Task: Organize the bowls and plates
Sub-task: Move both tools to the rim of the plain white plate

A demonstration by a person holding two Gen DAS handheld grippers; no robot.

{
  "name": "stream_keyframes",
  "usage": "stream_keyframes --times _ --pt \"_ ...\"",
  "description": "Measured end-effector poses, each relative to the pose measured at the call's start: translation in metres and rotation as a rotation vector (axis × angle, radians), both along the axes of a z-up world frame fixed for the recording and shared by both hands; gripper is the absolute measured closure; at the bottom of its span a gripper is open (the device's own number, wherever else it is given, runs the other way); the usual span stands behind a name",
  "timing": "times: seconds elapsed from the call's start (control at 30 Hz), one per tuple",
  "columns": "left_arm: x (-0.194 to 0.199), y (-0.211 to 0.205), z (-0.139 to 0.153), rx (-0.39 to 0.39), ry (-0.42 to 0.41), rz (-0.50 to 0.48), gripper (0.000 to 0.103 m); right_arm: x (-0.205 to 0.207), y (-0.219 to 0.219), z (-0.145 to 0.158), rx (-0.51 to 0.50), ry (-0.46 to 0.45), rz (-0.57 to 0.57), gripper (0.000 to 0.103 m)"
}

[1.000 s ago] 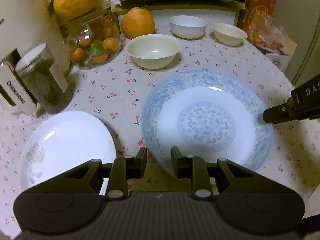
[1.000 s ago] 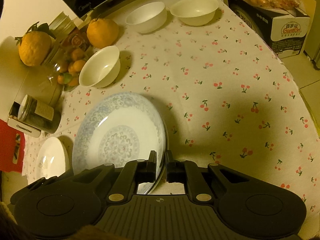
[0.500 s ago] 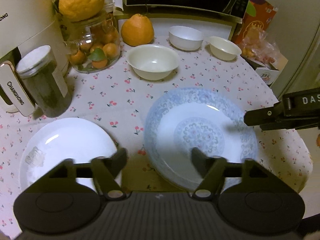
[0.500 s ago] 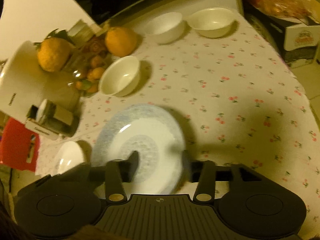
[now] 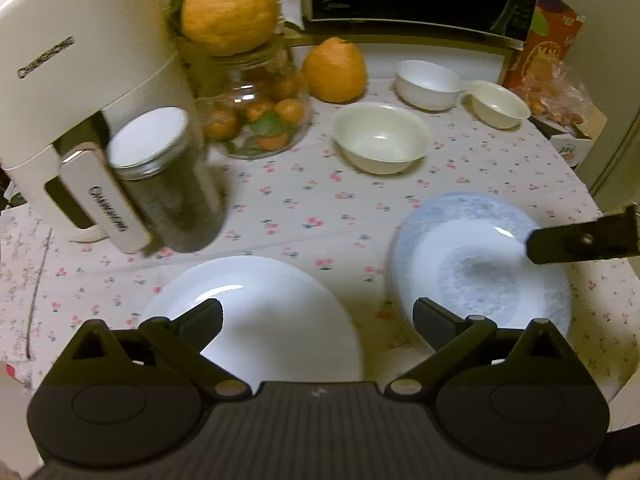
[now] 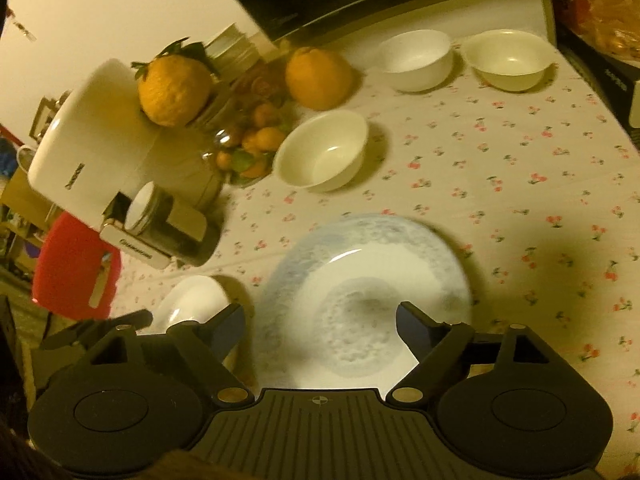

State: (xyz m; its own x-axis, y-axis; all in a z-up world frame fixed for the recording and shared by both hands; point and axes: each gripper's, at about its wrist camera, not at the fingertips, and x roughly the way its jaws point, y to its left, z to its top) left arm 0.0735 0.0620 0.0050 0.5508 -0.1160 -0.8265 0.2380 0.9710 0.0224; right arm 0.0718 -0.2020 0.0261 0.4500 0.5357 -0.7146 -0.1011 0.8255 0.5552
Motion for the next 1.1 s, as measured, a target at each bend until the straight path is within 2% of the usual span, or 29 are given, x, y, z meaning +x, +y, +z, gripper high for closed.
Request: stream_keyframes --times 0.2,0.37,0.63,0.73,0.87,0.93,1.0,1.07,1.1 --pt "0.001 0.039 -0.002 0.021 -0.012 0.015 0.000 -0.008 0.020 -0.002 0.070 0.041 0.028 0.016" --pt "0.000 0.076 -0.011 -0.046 -0.009 0.048 0.000 -0.019 0.042 -0.007 0.117 0.071 0.054 0.016" --pt "-0.004 0.111 -0.031 -0.110 -0.040 0.027 0.003 -0.037 0.079 -0.022 0.213 0.094 0.083 0.016" --pt "-0.008 0.118 -0.039 -0.128 -0.051 0.021 0.007 -0.041 0.093 -0.030 0.204 0.093 0.088 0.016" --pt "-0.009 0.126 -0.048 -0.182 -0.056 0.036 0.010 -0.048 0.110 -0.042 0.155 0.073 0.103 0.016" --pt "-0.009 0.128 -0.053 -0.185 -0.054 0.035 0.012 -0.051 0.118 -0.047 0.126 0.053 0.114 0.016" --pt "-0.008 0.129 -0.057 -0.181 -0.047 0.039 0.018 -0.052 0.124 -0.052 0.103 0.030 0.112 0.016" --pt "-0.008 0.132 -0.060 -0.193 -0.030 0.043 0.027 -0.052 0.128 -0.057 0.108 0.015 0.109 0.016" --pt "-0.008 0.133 -0.062 -0.201 -0.026 0.044 0.028 -0.052 0.129 -0.058 0.109 0.005 0.107 0.016"
